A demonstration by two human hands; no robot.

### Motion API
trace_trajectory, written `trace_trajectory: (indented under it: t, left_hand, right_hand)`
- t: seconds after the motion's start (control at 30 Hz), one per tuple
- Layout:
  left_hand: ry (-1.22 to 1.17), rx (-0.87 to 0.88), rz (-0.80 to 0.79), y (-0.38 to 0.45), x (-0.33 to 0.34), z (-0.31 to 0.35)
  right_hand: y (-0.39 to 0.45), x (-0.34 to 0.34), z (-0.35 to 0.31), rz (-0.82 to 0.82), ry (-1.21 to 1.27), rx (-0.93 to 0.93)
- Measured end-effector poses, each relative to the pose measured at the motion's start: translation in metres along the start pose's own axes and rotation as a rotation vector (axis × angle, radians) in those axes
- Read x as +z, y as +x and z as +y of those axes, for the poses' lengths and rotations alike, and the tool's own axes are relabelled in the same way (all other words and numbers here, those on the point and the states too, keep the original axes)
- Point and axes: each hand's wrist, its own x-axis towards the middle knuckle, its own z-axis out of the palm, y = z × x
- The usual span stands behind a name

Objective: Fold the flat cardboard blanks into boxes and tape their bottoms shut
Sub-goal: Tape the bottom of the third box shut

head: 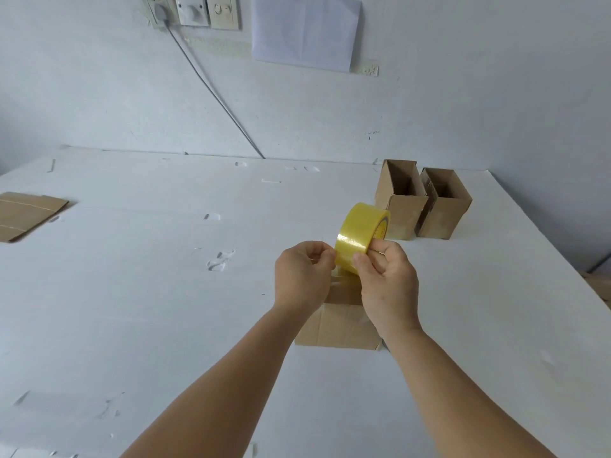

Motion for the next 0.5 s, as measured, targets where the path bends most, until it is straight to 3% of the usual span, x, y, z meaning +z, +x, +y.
trace_trajectory:
  t: [0.37,0.5]
  left_hand:
    - [-0.100,-0.115,-0.210,0.007,-0.013,0.000]
    - [-0.054,-0.077,-0.141,0.009,-0.012,0.005]
  right_hand:
    - [0.002,0.018,0.005,0.060,-0.030,-0.036]
    - [0.002,0.018,0.009,0.038,-0.013,-0.055]
